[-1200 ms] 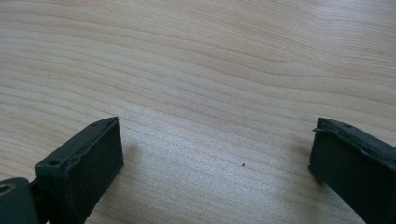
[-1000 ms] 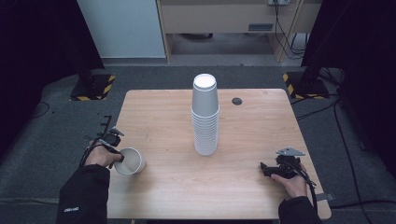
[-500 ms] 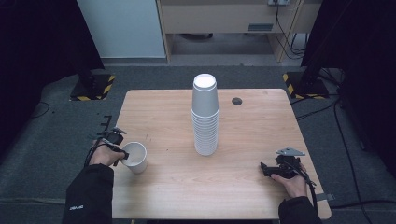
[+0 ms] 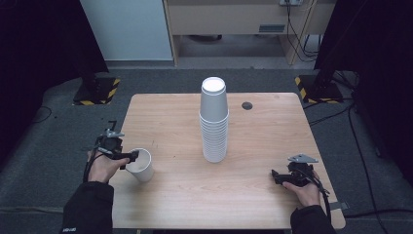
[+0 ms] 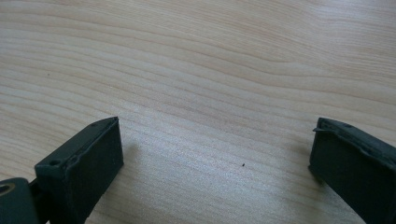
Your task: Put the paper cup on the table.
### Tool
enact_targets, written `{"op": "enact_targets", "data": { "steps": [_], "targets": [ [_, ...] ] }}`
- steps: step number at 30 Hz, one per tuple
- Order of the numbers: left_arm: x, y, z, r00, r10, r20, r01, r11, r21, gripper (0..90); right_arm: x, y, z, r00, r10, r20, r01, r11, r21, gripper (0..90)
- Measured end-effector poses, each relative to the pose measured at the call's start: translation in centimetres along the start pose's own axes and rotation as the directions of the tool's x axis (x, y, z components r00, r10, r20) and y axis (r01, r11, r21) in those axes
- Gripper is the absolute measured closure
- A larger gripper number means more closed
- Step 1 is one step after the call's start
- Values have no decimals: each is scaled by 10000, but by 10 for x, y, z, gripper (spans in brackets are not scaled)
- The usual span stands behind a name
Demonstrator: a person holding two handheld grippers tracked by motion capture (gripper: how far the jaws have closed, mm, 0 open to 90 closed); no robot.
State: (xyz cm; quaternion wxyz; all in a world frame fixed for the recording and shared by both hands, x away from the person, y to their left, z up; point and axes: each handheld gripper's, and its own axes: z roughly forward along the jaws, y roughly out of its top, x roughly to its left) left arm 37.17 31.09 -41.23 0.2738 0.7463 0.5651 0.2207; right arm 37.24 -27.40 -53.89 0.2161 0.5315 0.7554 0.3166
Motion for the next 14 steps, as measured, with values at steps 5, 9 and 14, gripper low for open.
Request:
{"op": "enact_targets", "data": {
  "steps": [5,9,14],
  "targets": [
    [0,-11,-9,9999,-16,128,40,9813,-1925,257,0,0,0,10000,-2,-4,2,10000,1,27],
    [1,-23,-13,9981,-329,512,478,9446,-3246,247,0,0,0,10000,-35,-1,35,10000,2,26],
    [0,-43,-13,9923,-825,920,1165,8731,-4734,246,0,0,0,10000,-42,4,42,10000,13,22]
  ]
}}
